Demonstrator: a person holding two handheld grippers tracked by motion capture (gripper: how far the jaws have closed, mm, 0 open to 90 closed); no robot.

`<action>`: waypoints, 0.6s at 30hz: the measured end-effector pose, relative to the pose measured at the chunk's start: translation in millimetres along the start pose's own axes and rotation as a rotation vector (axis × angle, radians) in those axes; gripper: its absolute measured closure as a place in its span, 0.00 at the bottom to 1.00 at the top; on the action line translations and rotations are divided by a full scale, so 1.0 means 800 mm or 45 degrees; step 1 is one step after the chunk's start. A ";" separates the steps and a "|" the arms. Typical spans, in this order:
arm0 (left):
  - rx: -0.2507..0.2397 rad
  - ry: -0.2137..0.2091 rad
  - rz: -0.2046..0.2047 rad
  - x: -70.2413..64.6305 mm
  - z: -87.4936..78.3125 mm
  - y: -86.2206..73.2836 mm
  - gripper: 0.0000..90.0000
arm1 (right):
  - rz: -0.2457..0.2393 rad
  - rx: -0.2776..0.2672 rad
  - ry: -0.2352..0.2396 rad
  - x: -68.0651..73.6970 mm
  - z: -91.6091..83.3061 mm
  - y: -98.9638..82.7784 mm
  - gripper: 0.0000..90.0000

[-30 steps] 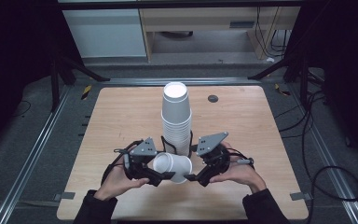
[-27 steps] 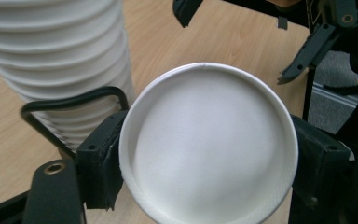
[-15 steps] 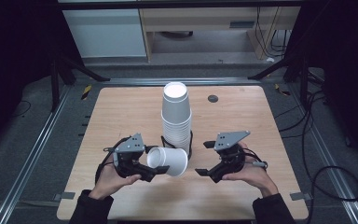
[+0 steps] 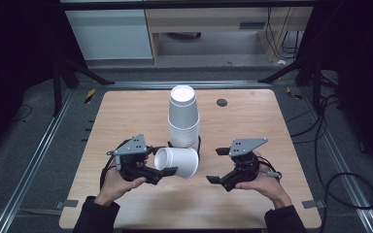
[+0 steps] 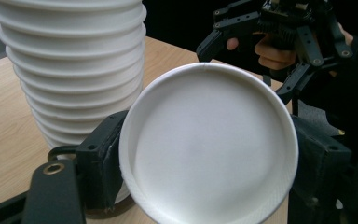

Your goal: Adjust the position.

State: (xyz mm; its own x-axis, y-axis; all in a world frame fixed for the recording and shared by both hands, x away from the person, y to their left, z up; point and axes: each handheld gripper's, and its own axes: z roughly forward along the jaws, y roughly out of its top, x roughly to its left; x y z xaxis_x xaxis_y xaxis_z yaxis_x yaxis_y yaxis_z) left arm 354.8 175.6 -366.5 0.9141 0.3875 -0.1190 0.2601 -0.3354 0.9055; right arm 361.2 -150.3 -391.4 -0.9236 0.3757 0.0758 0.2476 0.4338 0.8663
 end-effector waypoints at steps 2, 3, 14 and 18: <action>-0.016 -0.010 0.006 0.000 0.001 0.003 0.25 | 0.002 -0.006 0.006 0.000 0.001 0.001 0.04; -0.023 -0.016 0.006 0.000 0.002 0.005 0.25 | 0.001 -0.010 0.005 0.000 0.001 0.002 0.03; -0.067 -0.069 0.014 0.001 0.012 0.015 0.25 | 0.038 -0.055 0.017 -0.002 0.006 0.009 0.02; -0.073 -0.089 0.017 -0.001 0.015 0.018 0.25 | 0.028 -0.051 0.050 0.000 0.010 0.009 0.02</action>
State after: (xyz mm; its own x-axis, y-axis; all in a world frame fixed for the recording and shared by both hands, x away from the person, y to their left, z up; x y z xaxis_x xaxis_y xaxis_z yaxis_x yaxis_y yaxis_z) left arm 361.8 160.2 -358.0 0.9375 0.3216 -0.1328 0.2310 -0.2897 0.9288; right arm 365.6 -140.9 -388.8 -0.9291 0.3521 0.1136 0.2567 0.3924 0.8833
